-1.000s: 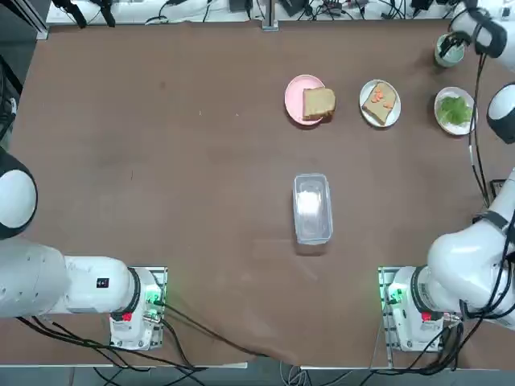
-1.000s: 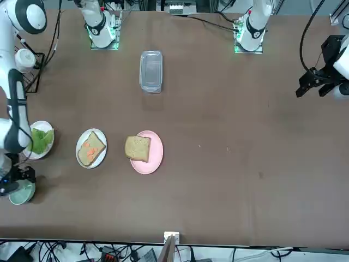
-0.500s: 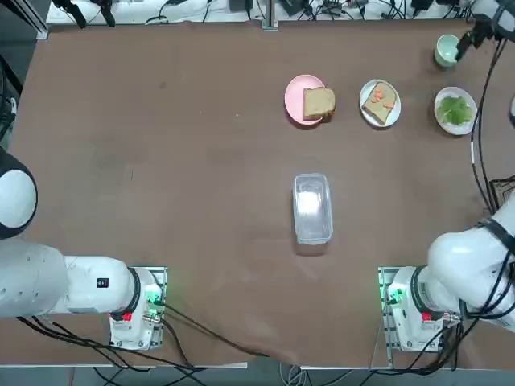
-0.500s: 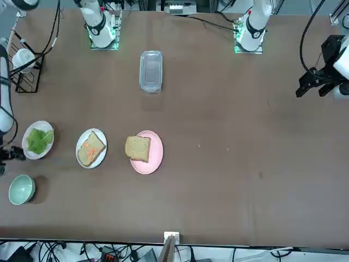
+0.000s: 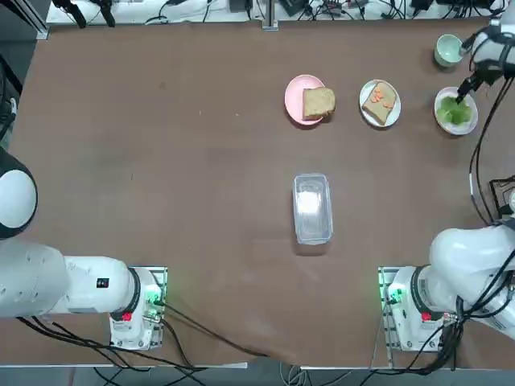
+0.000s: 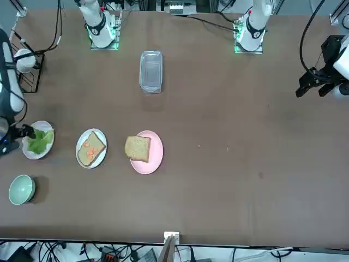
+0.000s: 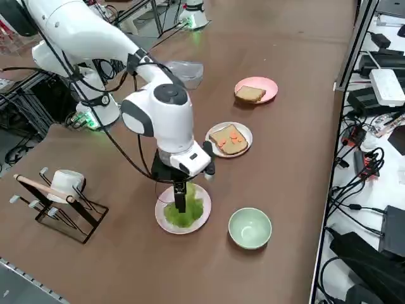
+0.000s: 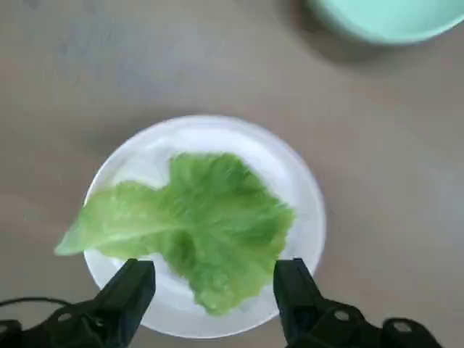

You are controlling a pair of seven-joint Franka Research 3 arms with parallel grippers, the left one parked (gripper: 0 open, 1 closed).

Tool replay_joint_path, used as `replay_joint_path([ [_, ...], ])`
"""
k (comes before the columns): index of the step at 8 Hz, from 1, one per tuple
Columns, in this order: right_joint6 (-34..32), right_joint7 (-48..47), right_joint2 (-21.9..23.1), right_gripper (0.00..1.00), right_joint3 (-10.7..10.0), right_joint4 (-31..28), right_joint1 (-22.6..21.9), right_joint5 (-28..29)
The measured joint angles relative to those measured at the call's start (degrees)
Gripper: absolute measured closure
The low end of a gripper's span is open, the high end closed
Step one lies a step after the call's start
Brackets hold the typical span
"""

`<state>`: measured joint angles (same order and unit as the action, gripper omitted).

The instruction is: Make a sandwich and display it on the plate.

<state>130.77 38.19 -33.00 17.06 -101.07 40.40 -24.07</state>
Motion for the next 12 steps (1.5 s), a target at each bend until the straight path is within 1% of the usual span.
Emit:
replay_joint_path([
  [1,0.83,1.31,-0.01,0.01,0.00,-1.72,0.65,0.00],
  [3,1.06,3.16,-0.45,0.04,0.01,-2.43,0.88,0.00],
  [6,2.21,3.60,-1.53,0.22,0.01,-2.46,0.90,-1.37],
  [7,2.85,3.61,-1.70,0.25,-0.02,-2.45,0.98,-2.39],
  [10,4.14,3.76,-2.49,0.28,-0.09,-2.46,1.62,-3.59],
  [12,4.97,3.80,-3.18,0.39,-0.11,-2.46,1.81,-3.93],
])
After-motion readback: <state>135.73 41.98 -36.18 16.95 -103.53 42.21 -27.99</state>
